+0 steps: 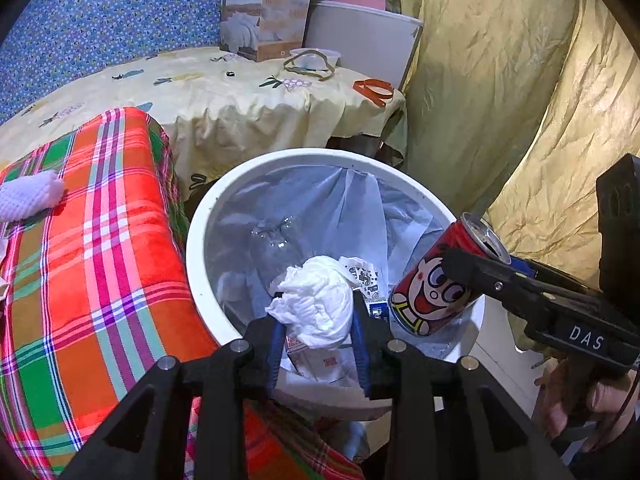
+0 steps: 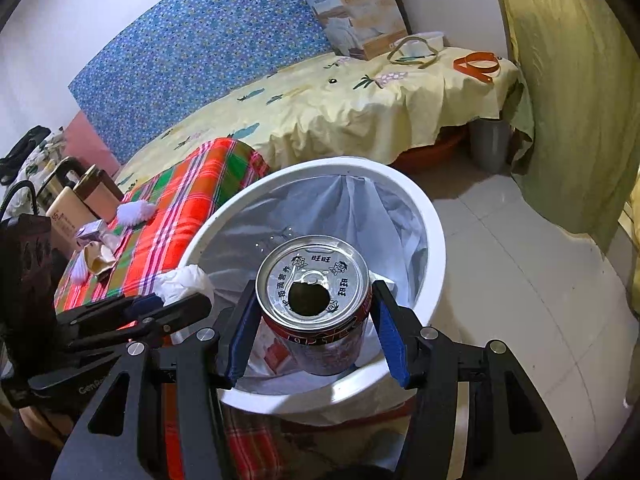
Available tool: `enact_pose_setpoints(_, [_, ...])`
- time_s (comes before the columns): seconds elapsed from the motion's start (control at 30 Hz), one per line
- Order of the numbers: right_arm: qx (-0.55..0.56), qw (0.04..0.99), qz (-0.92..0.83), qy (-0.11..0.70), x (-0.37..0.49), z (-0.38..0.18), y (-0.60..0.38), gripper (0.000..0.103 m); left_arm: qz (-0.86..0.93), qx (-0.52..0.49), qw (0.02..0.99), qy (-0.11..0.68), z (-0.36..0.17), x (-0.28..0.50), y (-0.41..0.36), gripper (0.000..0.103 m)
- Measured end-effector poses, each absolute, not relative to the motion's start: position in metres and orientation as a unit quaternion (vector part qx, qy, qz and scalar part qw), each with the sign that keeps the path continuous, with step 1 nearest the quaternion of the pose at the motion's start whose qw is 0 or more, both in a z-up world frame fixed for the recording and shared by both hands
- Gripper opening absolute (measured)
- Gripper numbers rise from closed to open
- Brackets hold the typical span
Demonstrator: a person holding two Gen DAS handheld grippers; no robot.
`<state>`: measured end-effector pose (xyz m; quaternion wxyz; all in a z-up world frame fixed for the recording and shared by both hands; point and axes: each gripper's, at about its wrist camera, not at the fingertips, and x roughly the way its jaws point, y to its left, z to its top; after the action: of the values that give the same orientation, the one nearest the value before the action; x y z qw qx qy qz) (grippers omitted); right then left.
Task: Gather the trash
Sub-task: 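Open both tools to drop the can and tissue into the bin, then move both open tools back over the table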
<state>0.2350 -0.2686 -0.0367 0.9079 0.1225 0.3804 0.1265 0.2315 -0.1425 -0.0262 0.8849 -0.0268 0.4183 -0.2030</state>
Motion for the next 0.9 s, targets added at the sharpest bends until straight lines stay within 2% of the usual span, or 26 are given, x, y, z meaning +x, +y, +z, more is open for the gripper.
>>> enact_pose_setpoints(0.17, [0.124,0.912,0.123,0.370,0.233,-0.033,-0.271,0.059,-0.199,-0.032,0.886,0.419,-0.027,0.231,-0.140,0.041])
enact_pose_setpoints(0.33, [0.119,0.916,0.124,0.363,0.230,-0.029,-0.269,0.060,-0.196,-0.035,0.889,0.412,-0.022,0.228,-0.137,0.044])
enact_pose_setpoints(0.9, [0.102,0.915,0.159,0.356,0.204,-0.015,-0.244,0.060,-0.157,-0.063,0.905,0.390,-0.004,0.186,-0.095,0.045])
